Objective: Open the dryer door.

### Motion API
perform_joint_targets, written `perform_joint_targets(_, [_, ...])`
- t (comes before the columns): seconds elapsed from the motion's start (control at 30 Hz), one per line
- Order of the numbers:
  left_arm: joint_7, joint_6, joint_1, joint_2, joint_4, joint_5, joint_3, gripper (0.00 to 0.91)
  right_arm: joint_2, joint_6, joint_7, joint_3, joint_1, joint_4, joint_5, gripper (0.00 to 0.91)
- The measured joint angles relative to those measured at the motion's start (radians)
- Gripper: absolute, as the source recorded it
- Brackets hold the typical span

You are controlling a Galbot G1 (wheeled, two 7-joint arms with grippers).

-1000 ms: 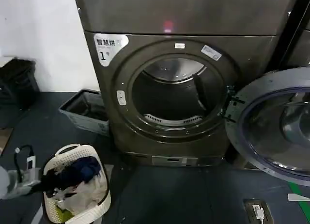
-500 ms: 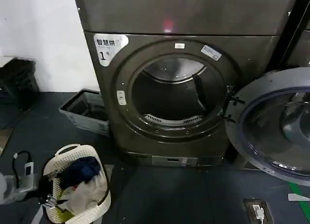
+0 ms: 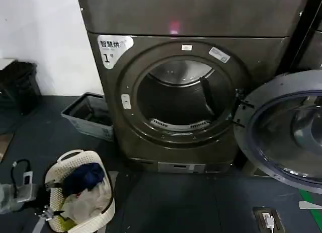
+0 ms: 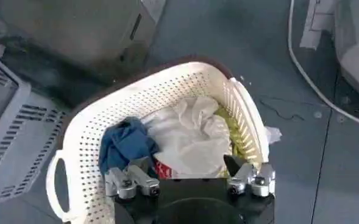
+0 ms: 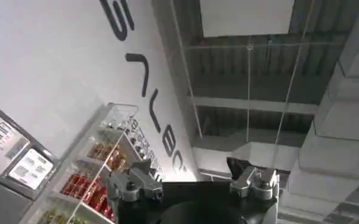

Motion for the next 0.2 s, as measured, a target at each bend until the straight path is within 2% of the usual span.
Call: perform_joint_targets(0.2, [0.017, 0.016, 0.001, 0.016, 0.002, 0.028, 0.0, 0.907, -0.003, 0.0, 0.0, -0.001, -0.003, -0.011, 0.0, 0.907])
